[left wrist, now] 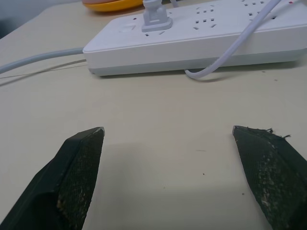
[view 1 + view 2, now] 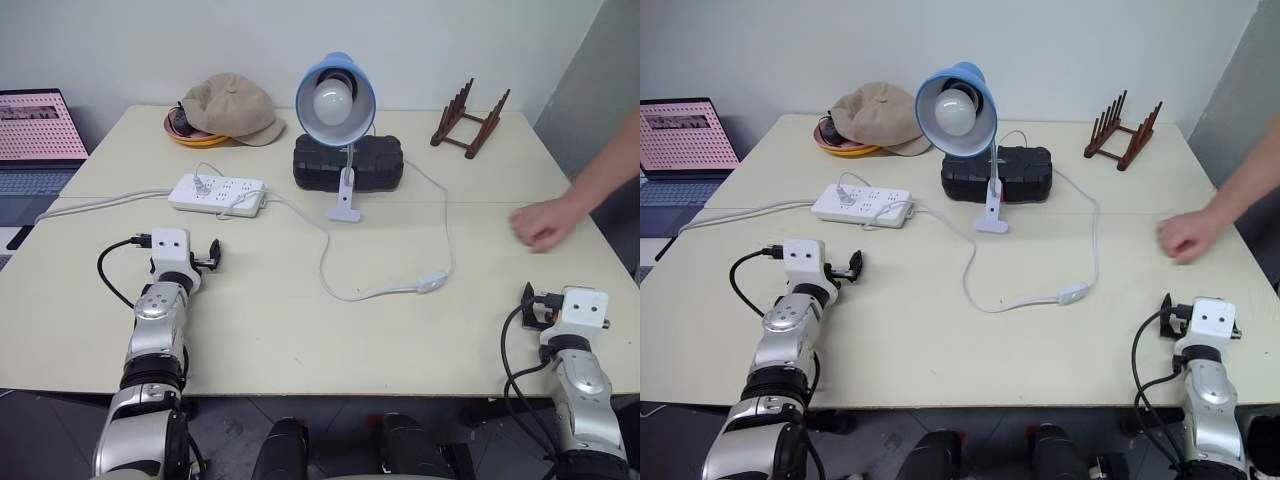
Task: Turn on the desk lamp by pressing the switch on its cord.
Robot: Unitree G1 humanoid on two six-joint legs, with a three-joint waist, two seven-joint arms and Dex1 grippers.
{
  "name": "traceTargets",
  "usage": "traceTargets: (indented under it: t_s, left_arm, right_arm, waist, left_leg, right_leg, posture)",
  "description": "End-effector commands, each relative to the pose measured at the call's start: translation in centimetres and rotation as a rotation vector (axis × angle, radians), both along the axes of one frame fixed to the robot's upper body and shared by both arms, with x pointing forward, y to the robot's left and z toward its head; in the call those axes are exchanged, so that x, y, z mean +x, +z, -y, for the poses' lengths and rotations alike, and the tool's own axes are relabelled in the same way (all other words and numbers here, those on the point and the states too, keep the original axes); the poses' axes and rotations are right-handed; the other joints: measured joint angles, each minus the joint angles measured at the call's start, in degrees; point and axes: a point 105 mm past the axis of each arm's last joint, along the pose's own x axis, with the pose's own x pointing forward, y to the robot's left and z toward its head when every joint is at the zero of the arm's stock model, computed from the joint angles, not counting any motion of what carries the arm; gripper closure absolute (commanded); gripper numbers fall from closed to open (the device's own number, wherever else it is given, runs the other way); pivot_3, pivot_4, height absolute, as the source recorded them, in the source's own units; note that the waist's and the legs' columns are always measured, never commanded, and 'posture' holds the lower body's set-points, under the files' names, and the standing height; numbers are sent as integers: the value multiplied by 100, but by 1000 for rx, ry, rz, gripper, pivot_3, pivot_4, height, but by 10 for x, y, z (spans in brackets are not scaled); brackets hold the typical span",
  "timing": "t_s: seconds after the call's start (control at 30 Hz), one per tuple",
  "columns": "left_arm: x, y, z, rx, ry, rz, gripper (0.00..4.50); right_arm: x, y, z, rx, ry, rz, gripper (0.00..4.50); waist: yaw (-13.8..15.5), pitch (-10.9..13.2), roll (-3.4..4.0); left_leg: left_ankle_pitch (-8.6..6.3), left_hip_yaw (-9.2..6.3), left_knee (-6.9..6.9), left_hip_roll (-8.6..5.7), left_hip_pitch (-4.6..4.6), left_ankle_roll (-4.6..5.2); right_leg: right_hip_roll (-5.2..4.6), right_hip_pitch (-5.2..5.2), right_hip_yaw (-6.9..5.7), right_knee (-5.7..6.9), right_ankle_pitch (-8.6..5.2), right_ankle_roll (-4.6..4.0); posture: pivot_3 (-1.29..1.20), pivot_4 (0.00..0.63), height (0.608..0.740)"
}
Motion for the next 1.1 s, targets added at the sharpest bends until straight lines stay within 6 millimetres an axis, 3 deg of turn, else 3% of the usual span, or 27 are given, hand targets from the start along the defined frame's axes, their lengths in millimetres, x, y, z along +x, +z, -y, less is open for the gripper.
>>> traceTargets:
  t_s: [0.03, 0.17, 0.3, 0.5, 0.67, 0.8, 0.97, 1.1]
  left_arm:
    - [1, -4, 8, 6, -41, -27, 29]
    - [0, 0, 10, 14, -77, -18, 29]
    - [-2, 8, 24, -10, -212, -25, 29]
    - [-18, 35, 87, 80, -705, -105, 29]
    - [-42, 54, 139, 113, -1048, -179, 29]
    - [-74, 69, 179, 152, -1338, -213, 29]
    - [-82, 78, 204, 142, -1441, -198, 29]
    - [-86, 73, 206, 150, -1465, -207, 29]
  right_arm:
    - [0, 11, 0, -30, 8, 30, 0]
    - [0, 14, -5, -38, 28, 33, 0]
    - [5, 17, -21, -58, 170, 4, 0]
    - [11, 35, -70, -154, 719, -170, 0]
    - [12, 49, -89, -265, 1085, -371, 0]
    - [17, 59, -102, -390, 1314, -525, 0]
    - [38, 63, -115, -499, 1454, -614, 0]
    - [48, 57, -110, -607, 1499, -699, 0]
  waist:
    - [0, 0, 0]
    - [0, 0, 0]
    - [-9, 0, 0]
    - [-33, 11, 2]
    - [-35, 22, 9]
    - [-59, 29, 3]
    - [-92, 35, 1]
    - [-117, 40, 2]
  left_leg:
    - [0, 0, 0, 0, 0, 0]
    - [0, 0, -1, 0, -2, 0]
    - [0, 0, -4, 0, -5, 0]
    - [0, 1, -8, 1, -13, 0]
    - [0, 1, -7, 3, -22, 0]
    - [-1, 2, -6, 3, -26, 0]
    - [-1, 1, -8, 4, -30, 1]
    - [-1, 3, -8, 3, -43, 1]
  right_leg:
    - [0, 0, 0, -1, 0, 0]
    - [-1, 0, -1, -3, -1, -1]
    - [-1, -4, 0, -7, -1, -1]
    - [0, -10, 0, -11, -2, -3]
    - [0, -12, -3, -19, -18, -31]
    - [1, -16, -3, -20, -17, -29]
    - [3, -22, -6, -20, -6, 0]
    - [2, -37, -4, -21, -7, 3]
  posture:
    - [0, 150, 740]
    - [0, 150, 740]
    - [0, 150, 740]
    - [0, 150, 740]
    - [0, 150, 740]
    - [0, 150, 740]
    - [0, 150, 740]
    - [0, 150, 740]
